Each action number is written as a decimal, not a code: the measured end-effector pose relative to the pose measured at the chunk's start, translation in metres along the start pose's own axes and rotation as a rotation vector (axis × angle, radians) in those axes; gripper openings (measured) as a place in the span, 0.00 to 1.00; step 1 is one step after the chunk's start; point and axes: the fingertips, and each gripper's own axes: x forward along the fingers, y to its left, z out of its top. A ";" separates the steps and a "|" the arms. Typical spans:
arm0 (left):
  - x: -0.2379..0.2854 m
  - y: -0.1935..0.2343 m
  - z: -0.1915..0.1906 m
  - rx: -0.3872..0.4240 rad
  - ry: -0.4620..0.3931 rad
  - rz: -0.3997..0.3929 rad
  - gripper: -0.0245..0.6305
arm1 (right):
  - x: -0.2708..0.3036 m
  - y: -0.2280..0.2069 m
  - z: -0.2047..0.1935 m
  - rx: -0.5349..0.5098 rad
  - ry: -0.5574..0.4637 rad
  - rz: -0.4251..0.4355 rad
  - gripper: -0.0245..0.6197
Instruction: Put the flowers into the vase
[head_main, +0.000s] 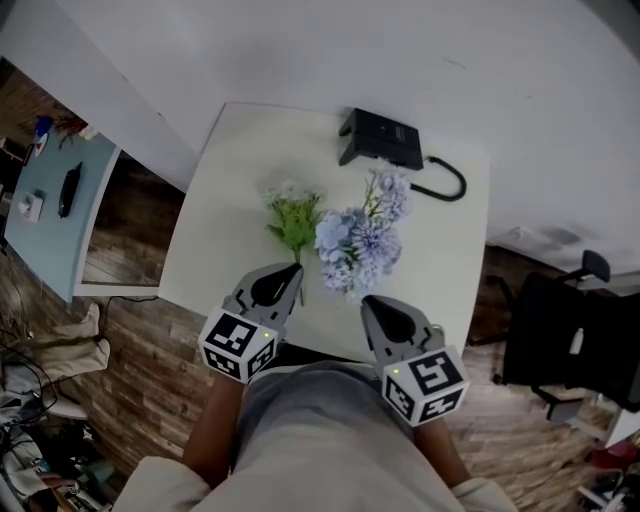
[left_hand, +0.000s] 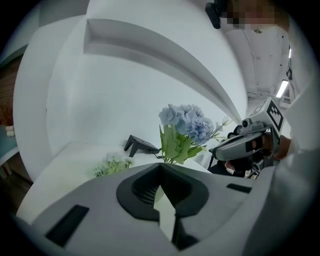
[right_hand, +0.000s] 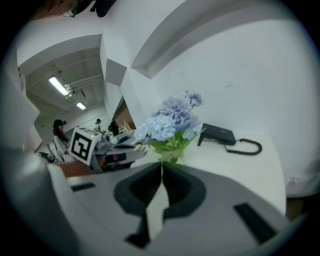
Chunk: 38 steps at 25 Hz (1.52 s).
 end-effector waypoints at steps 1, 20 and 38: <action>-0.003 -0.001 0.002 -0.009 -0.010 0.003 0.07 | -0.001 0.002 0.000 0.002 -0.003 -0.007 0.07; -0.037 0.009 0.010 -0.125 -0.037 -0.124 0.07 | 0.003 0.062 0.010 0.043 -0.042 -0.140 0.07; -0.043 0.048 -0.040 -0.342 0.056 -0.184 0.08 | 0.017 0.125 -0.002 0.073 -0.089 -0.280 0.07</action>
